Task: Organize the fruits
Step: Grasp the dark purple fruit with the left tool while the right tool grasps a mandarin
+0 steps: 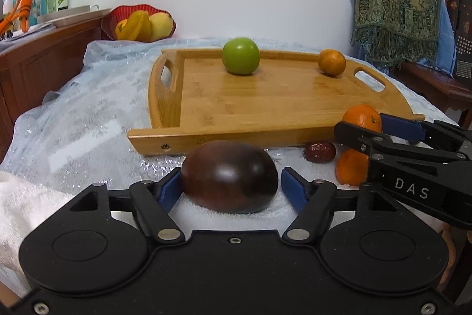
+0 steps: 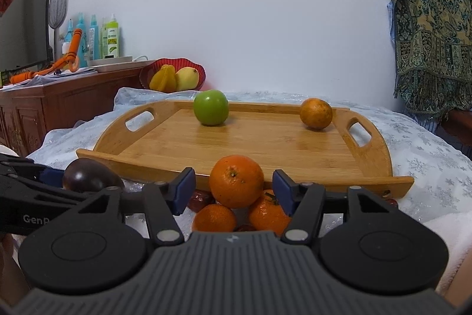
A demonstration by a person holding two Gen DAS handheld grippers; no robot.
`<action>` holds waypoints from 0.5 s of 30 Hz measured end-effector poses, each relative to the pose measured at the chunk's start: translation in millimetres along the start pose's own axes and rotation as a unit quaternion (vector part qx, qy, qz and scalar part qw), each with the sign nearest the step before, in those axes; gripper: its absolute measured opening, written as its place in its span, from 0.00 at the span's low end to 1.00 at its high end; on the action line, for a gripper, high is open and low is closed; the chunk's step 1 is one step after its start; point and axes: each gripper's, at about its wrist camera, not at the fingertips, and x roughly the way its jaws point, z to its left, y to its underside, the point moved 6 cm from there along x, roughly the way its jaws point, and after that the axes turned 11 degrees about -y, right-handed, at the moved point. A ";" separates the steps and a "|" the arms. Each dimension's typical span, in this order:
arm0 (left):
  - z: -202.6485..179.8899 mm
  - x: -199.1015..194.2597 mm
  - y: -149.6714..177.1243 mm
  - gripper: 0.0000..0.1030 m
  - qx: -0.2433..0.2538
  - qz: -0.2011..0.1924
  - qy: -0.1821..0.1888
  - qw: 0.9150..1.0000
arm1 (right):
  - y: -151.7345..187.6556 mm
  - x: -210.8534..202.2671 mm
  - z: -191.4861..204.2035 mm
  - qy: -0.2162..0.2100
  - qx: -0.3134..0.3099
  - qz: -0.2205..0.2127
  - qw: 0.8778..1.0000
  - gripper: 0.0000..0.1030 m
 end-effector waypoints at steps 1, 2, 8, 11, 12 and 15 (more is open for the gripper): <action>0.3 0.5 0.3 0.64 -0.001 0.001 0.000 1.000 | 0.0 0.3 -0.2 0.000 0.000 0.000 1.000 0.62; 0.9 1.1 0.3 0.63 -0.003 0.002 0.000 1.000 | 0.0 0.5 -0.5 0.001 0.001 0.000 1.000 0.60; 1.6 2.8 0.6 0.61 -0.005 0.005 -0.001 1.000 | 0.1 1.5 -2.0 0.004 0.006 0.000 1.000 0.55; -0.1 2.3 0.1 0.60 0.004 0.003 -0.004 1.000 | 0.1 2.1 -2.9 0.010 0.006 0.001 1.000 0.49; -0.5 1.9 0.1 0.60 0.004 0.003 -0.004 1.000 | 0.2 2.6 -2.9 0.010 0.006 0.002 1.000 0.48; -0.9 0.4 -0.9 0.59 0.003 0.004 -0.005 1.000 | 0.1 2.8 -1.3 0.009 0.002 0.002 1.000 0.44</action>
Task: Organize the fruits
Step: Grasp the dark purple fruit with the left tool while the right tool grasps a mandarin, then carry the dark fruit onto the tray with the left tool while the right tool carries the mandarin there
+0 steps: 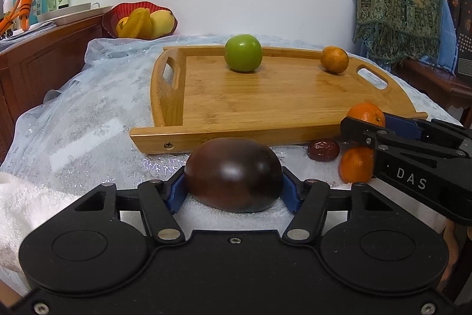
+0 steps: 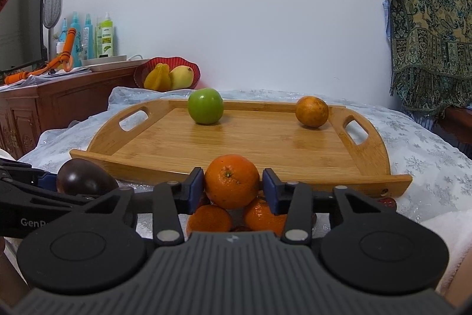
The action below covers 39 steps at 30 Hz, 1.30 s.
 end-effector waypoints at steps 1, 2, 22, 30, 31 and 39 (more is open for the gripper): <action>-0.2 -0.6 -0.4 0.59 0.000 0.001 0.000 1.000 | -0.1 -0.2 0.6 0.002 -0.003 0.000 1.000 0.43; -0.4 -1.4 -0.7 0.59 0.000 0.003 0.000 1.000 | -0.3 -0.5 0.8 0.003 -0.003 0.000 1.000 0.43; -33.1 -0.1 -90.9 0.58 -0.014 -0.042 0.048 0.998 | -40.7 -4.7 -54.3 0.021 0.075 -0.037 0.996 0.43; -44.1 43.0 -129.8 0.58 -0.015 -0.037 0.042 0.998 | -56.4 19.3 -99.0 0.040 0.113 -0.007 0.993 0.43; -44.9 49.6 -132.2 0.58 -0.015 -0.033 0.039 0.999 | -57.2 22.1 -103.1 0.041 0.119 -0.002 0.992 0.43; -49.9 99.0 -148.2 0.58 -0.018 -0.002 0.039 0.999 | -71.1 56.8 -130.0 0.042 0.120 0.025 0.992 0.43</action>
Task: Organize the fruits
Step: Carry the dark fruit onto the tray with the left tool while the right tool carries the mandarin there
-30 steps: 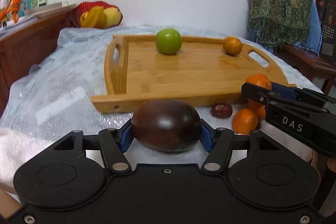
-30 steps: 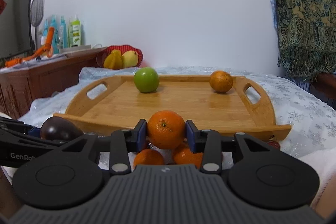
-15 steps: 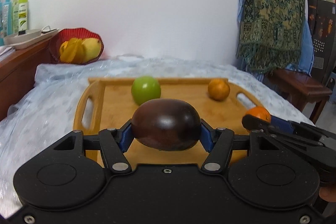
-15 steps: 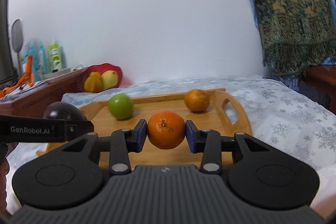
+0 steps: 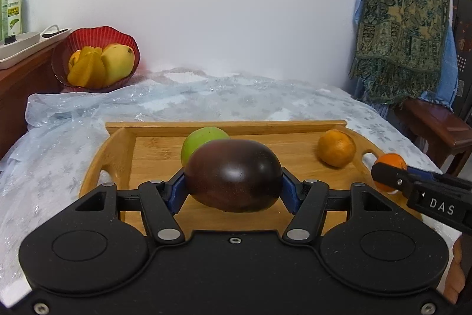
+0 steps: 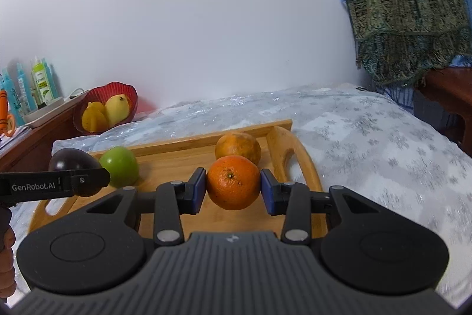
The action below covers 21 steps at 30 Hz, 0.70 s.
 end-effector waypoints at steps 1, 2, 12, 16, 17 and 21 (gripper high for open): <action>-0.2 3.7 0.1 0.58 -0.001 0.002 -0.001 1.000 | -0.7 4.3 -0.4 0.001 -0.003 0.003 1.000 0.43; -0.1 6.6 1.1 0.58 -0.004 0.005 0.000 1.000 | -0.9 8.5 -1.4 0.002 -0.004 0.007 1.000 0.43; -8.1 21.2 13.6 0.59 -0.001 0.024 0.005 1.000 | 4.7 32.8 -12.8 0.019 0.031 0.043 0.998 0.43; -8.8 24.1 13.5 0.59 -0.004 0.025 0.005 1.000 | 5.4 39.3 -15.5 0.025 0.037 0.049 0.998 0.43; -9.3 24.8 13.9 0.59 -0.003 0.025 0.005 1.000 | 5.2 40.4 -15.7 0.026 0.037 0.050 0.998 0.43; -11.5 27.5 16.6 0.59 0.001 0.029 0.004 1.000 | 5.5 42.9 -16.8 0.028 0.041 0.054 0.997 0.43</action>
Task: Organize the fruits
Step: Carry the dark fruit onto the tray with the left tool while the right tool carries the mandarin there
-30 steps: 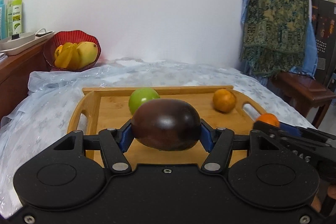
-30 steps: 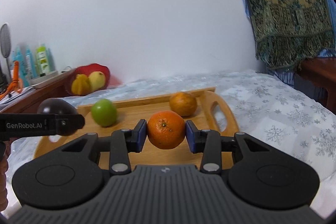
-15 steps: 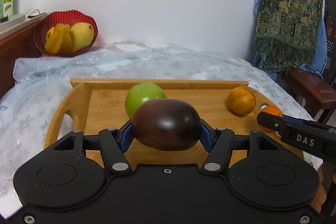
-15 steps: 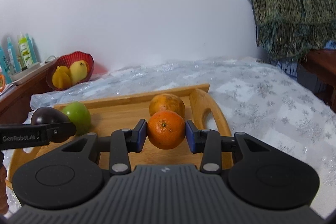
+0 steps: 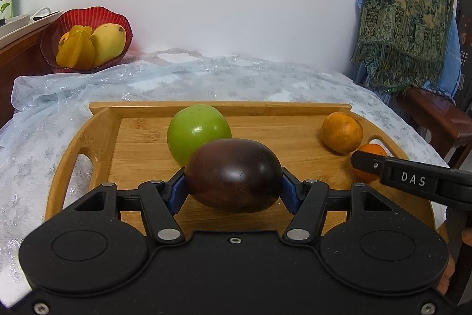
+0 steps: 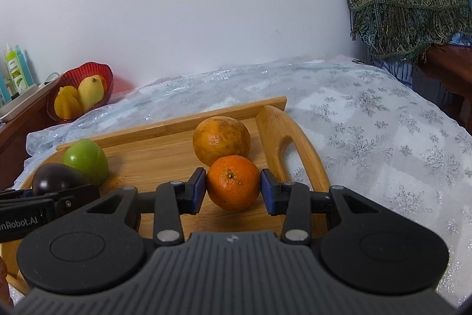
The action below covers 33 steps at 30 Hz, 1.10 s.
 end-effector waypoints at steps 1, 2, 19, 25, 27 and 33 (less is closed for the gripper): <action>-0.5 0.7 0.7 0.59 0.001 0.001 0.000 1.000 | 0.1 0.5 0.1 -0.001 0.001 0.000 1.000 0.43; -1.0 1.2 1.4 0.59 0.002 0.001 0.000 1.000 | 0.0 0.9 0.2 -0.001 0.001 0.001 1.000 0.43; -2.8 7.5 8.3 0.59 0.004 0.003 -0.006 1.000 | 2.5 4.1 -0.6 0.004 0.002 0.006 1.000 0.43; -2.3 7.9 9.7 0.59 0.007 0.001 -0.009 1.000 | 3.1 4.5 -0.1 0.004 0.001 0.006 1.000 0.43; -3.1 7.8 9.8 0.59 0.008 0.000 -0.010 1.000 | 3.3 4.6 0.0 0.004 0.001 0.006 1.000 0.43; -4.9 7.9 9.5 0.59 0.013 0.001 -0.012 1.000 | 3.8 4.7 0.3 0.003 0.003 0.006 1.000 0.43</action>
